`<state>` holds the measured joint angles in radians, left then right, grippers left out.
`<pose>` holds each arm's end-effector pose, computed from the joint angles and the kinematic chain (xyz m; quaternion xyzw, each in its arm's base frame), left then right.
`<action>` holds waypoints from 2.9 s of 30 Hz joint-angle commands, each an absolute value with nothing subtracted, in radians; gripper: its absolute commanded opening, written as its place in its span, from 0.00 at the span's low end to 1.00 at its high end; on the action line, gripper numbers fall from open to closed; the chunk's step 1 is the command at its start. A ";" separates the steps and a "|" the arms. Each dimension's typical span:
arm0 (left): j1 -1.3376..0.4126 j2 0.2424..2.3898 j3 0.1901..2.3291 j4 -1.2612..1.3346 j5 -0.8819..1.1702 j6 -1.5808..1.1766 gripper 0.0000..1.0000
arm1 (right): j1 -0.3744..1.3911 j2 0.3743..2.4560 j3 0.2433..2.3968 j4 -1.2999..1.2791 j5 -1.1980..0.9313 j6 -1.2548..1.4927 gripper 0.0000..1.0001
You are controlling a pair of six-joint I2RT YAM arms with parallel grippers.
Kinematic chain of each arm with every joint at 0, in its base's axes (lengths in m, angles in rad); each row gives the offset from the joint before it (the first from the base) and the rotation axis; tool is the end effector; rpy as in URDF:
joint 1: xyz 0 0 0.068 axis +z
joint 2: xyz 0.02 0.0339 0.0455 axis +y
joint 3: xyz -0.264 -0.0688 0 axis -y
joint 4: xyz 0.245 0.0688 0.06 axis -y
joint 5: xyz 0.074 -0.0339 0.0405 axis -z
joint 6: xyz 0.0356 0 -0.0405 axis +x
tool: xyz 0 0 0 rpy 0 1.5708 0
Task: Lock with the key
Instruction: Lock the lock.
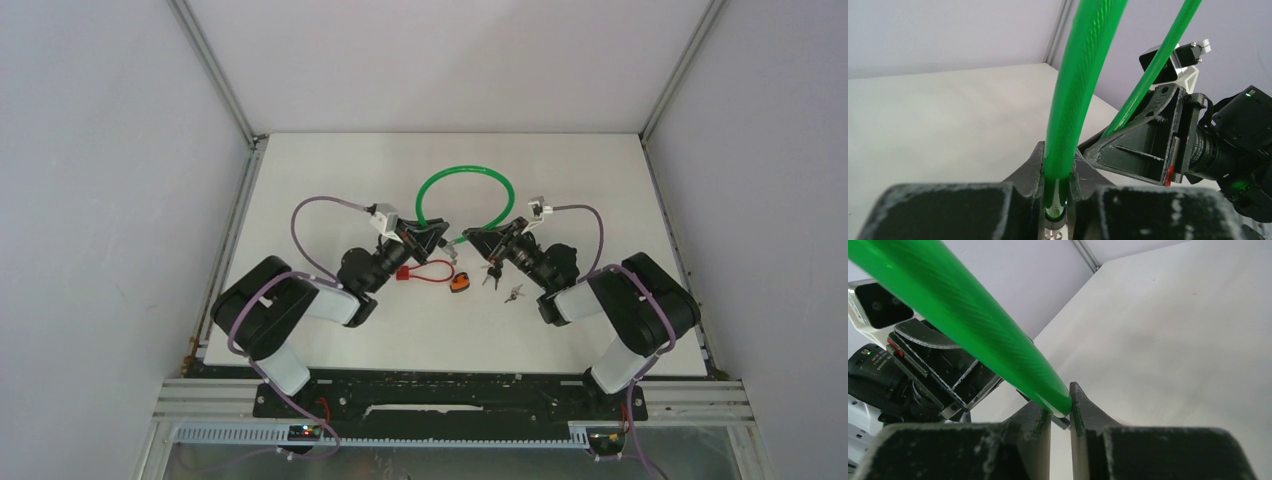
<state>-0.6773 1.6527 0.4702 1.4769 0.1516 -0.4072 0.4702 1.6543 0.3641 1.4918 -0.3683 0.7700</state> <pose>0.2260 -0.1887 0.2043 0.1403 0.5804 -0.4519 0.6627 0.2372 0.1349 0.1792 -0.0474 0.6359 0.5368 0.5525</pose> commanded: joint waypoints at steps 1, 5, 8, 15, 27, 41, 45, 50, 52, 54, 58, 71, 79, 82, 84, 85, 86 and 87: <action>-0.692 1.594 0.472 1.594 0.169 -0.417 0.00 | 0.520 1.703 0.426 1.521 -0.510 0.738 0.00; -0.693 1.586 0.472 1.594 0.173 -0.422 0.00 | 0.536 1.727 0.441 1.521 -0.516 0.738 0.00; -0.692 1.572 0.470 1.594 0.166 -0.414 0.00 | 0.535 1.728 0.440 1.521 -0.494 0.746 0.01; -0.661 1.559 0.476 1.594 0.153 -0.446 0.00 | 0.525 1.706 0.433 1.521 -0.491 0.715 0.23; -0.646 1.527 0.465 1.593 0.135 -0.388 0.00 | 0.536 1.595 0.383 1.522 -0.537 0.555 0.49; -0.630 1.433 0.383 1.593 0.089 -0.335 0.00 | 0.540 1.597 0.365 1.521 -0.599 0.405 0.48; -0.630 1.409 0.364 1.594 0.124 -0.330 0.00 | 0.538 1.619 0.361 1.523 -0.545 0.368 0.47; -0.630 1.394 0.361 1.594 0.159 -0.337 0.00 | 0.554 1.647 0.364 1.523 -0.530 0.290 0.46; -0.630 1.391 0.357 1.594 0.157 -0.340 0.00 | 0.561 1.659 0.374 1.522 -0.562 0.269 0.46; -0.630 1.389 0.355 1.594 0.163 -0.342 0.00 | 0.575 1.663 0.379 1.522 -0.567 0.248 0.46; -0.630 1.381 0.352 1.594 0.193 -0.344 0.00 | 0.595 1.671 0.380 1.522 -0.535 0.209 0.46; -0.630 1.380 0.360 1.594 0.276 -0.358 0.00 | 0.602 1.678 0.380 1.523 -0.535 0.184 0.39; -0.630 1.398 0.382 1.595 0.319 -0.378 0.00 | 0.624 1.684 0.388 1.523 -0.545 0.169 0.37; -0.630 1.408 0.393 1.594 0.333 -0.389 0.00 | 0.628 1.685 0.390 1.522 -0.544 0.167 0.35; -0.630 1.413 0.398 1.595 0.340 -0.394 0.00 | 0.629 1.686 0.390 1.523 -0.544 0.164 0.33; -0.630 1.416 0.400 1.594 0.340 -0.395 0.00 | 0.629 1.684 0.390 1.522 -0.544 0.165 0.30; -0.630 1.416 0.401 1.594 0.341 -0.396 0.00 | 0.629 1.684 0.390 1.522 -0.543 0.165 0.28; -0.630 1.417 0.402 1.594 0.341 -0.398 0.00 | 0.629 1.684 0.390 1.523 -0.542 0.164 0.25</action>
<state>-0.6258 1.4158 0.3557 1.4803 0.2924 -0.3744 0.6144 1.6737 0.3637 1.4788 -0.5339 0.1970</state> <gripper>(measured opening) 0.153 0.286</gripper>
